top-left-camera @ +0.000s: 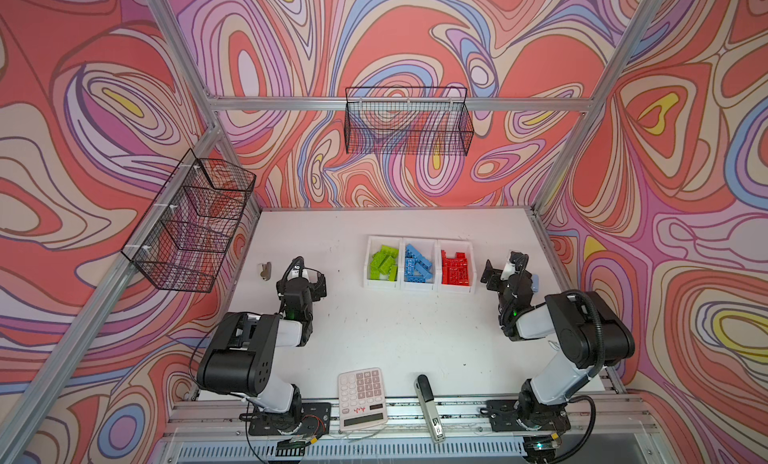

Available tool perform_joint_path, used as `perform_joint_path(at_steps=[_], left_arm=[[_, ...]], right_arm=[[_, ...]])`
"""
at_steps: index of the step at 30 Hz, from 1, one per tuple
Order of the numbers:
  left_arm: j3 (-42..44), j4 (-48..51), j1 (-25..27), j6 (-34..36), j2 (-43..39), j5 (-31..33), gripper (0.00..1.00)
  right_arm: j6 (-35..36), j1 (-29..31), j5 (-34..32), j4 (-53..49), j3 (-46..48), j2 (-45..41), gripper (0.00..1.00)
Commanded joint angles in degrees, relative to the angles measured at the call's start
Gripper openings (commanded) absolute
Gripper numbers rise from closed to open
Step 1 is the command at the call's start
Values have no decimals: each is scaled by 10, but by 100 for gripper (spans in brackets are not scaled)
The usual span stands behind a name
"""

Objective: Sort the legos into containers by color

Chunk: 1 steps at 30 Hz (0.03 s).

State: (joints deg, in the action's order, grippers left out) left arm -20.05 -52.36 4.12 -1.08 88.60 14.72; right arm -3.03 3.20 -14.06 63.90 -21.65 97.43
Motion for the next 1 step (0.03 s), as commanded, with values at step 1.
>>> perform_joint_path(at_steps=[1], left_arm=[[-8, -13, -2, 2, 3, -7, 100]], right_arm=[[9, 2, 4, 20, -1, 5, 98]])
